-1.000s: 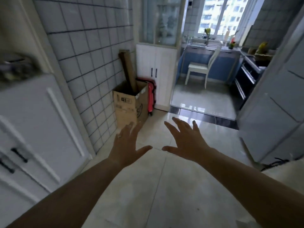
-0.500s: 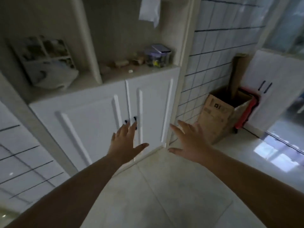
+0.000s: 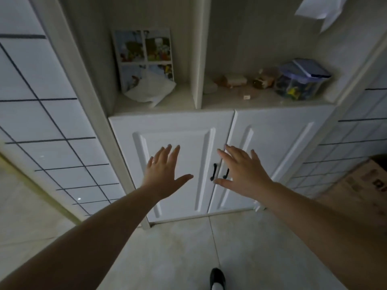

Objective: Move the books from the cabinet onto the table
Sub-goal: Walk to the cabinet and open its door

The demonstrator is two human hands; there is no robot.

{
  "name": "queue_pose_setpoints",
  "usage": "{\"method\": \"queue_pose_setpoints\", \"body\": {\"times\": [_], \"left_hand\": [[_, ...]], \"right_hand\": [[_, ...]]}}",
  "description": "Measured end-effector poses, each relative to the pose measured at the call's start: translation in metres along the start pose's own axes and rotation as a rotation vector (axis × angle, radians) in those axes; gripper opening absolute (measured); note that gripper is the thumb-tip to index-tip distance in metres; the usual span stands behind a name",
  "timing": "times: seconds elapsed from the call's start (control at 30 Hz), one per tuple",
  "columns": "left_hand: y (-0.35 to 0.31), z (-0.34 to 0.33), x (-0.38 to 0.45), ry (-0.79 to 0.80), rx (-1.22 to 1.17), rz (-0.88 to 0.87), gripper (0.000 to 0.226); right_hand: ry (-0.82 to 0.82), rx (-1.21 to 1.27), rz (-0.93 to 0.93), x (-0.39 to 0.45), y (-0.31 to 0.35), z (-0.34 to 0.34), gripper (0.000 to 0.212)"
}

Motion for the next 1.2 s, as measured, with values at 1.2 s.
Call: {"method": "queue_pose_setpoints", "body": {"times": [1.2], "left_hand": [[-0.095, -0.037, 0.141, -0.098, 0.185, -0.145, 0.078]], "right_hand": [[-0.245, 0.599, 0.042, 0.124, -0.125, -0.005, 0.029]]}}
Point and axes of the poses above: each hand's wrist, its own x-axis towards the middle knuckle, its own z-axis out of the back of the hand, y = z × x, the point moved 5 cm from there along x, towards the middle knuckle, and after that the axes turned 9 degrees about -x, right-handed, at the moved point
